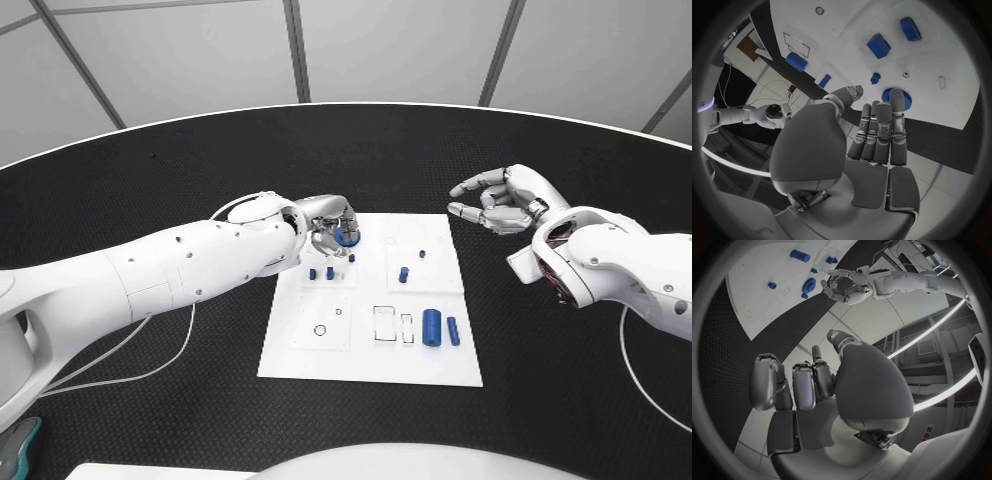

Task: Assemble the parts on the task board

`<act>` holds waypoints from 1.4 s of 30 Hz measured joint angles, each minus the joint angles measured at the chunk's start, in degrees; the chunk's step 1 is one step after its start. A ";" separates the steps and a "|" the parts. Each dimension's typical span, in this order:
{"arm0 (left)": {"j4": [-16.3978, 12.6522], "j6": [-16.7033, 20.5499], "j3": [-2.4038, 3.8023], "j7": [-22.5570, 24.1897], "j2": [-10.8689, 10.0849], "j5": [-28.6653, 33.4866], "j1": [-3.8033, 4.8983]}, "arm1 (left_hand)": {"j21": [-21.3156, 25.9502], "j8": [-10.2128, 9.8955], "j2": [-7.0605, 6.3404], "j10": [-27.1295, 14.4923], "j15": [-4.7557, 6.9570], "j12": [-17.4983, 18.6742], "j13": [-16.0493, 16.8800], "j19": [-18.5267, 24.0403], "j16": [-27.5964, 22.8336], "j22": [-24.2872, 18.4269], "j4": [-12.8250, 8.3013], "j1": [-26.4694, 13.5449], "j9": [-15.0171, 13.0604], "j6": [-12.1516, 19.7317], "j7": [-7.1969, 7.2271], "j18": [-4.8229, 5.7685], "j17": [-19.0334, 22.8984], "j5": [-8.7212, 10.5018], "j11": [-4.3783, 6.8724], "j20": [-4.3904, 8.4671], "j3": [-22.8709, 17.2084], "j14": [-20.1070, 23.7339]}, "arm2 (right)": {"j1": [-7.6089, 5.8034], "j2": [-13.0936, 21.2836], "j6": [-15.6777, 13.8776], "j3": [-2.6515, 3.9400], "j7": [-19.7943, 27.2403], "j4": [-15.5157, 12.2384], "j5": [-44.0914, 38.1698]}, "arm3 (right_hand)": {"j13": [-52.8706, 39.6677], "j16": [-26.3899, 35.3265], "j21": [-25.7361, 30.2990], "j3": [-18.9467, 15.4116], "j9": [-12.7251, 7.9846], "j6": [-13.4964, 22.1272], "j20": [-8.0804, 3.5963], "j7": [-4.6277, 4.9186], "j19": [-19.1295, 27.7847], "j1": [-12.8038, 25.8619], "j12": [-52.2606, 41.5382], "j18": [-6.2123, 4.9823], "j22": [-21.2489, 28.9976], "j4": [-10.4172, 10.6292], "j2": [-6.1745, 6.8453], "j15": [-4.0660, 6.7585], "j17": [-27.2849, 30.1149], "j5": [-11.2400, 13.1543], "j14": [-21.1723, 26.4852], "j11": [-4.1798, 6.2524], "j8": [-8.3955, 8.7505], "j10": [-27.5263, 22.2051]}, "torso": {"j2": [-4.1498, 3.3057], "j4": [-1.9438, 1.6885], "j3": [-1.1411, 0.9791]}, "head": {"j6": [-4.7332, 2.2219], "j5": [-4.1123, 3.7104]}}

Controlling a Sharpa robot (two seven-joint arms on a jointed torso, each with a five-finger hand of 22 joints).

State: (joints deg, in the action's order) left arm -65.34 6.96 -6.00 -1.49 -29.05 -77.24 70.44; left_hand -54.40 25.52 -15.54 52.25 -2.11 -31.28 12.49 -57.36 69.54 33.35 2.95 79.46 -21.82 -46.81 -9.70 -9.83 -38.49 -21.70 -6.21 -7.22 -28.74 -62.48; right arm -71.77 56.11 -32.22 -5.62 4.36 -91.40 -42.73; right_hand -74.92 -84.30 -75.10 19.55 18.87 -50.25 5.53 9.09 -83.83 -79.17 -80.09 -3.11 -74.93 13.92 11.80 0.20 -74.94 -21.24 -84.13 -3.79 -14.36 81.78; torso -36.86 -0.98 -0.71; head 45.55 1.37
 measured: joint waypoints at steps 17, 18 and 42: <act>2.32 -1.04 0.00 -1.55 2.30 -2.86 -1.07 | -3.25 -0.61 -0.26 0.49 -0.01 1.78 -1.95 -1.68 8.03 2.00 -0.51 -0.95 0.97 -1.15 0.30 0.00 -10.76 0.23 0.09 -0.08 -0.52 -7.81 | 0.00 -0.02 -0.03 0.00 0.00 -0.11 0.00 | 0.01 0.00 0.00 0.00 0.00 0.00 0.00 0.00 0.00 0.00 0.00 0.00 0.01 0.00 0.00 0.00 0.01 0.00 0.00 0.00 0.00 0.00 | 0.02 -0.05 -0.01 | -0.01 -0.34; 2.51 -1.14 0.00 -1.61 2.45 -2.98 -1.12 | -3.35 -0.61 -0.26 0.49 0.14 1.78 -2.00 -1.68 8.18 2.07 -0.51 -0.95 1.01 -1.14 0.29 0.00 -11.03 0.23 0.09 -0.07 -0.52 -7.96 | 0.00 -0.02 -0.03 0.00 0.00 -0.12 0.00 | 0.01 0.00 0.00 0.00 0.00 0.00 0.00 0.00 0.00 0.00 0.00 0.00 0.01 0.00 0.00 0.00 0.01 0.00 0.00 0.00 0.00 0.00 | 0.02 -0.07 -0.01 | 0.01 -0.36; 5.34 -4.09 -0.01 -2.57 4.82 -3.33 -1.62 | -7.32 -0.61 0.01 1.93 0.33 2.57 -2.75 -4.16 10.52 6.74 -1.25 -1.22 1.18 -2.14 0.50 0.00 -14.64 0.22 0.29 0.16 -1.26 -10.41 | 0.00 -0.04 -0.04 0.01 0.01 -0.47 0.00 | 0.02 0.00 0.00 0.00 0.01 0.00 0.00 0.00 0.00 0.00 0.00 0.00 0.01 0.00 0.00 0.00 0.02 0.00 0.00 0.00 0.00 0.00 | 0.04 -0.09 -0.01 | 0.37 -0.54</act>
State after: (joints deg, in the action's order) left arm -60.00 2.88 -6.01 -4.07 -24.23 -80.57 68.82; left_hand -61.71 24.91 -15.53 54.18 -1.77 -28.71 9.74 -61.53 80.05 40.08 1.70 78.24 -20.65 -48.95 -9.20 -9.83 -53.14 -21.48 -5.93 -7.06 -29.99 -72.89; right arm -71.77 56.06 -32.26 -5.61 4.37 -91.87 -42.73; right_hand -74.91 -84.30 -75.10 19.55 18.88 -50.25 5.53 9.09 -83.83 -79.17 -80.09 -3.10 -74.91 13.92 11.80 0.20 -74.92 -21.24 -84.13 -3.79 -14.36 81.78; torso -36.82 -1.07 -0.73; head 45.92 0.82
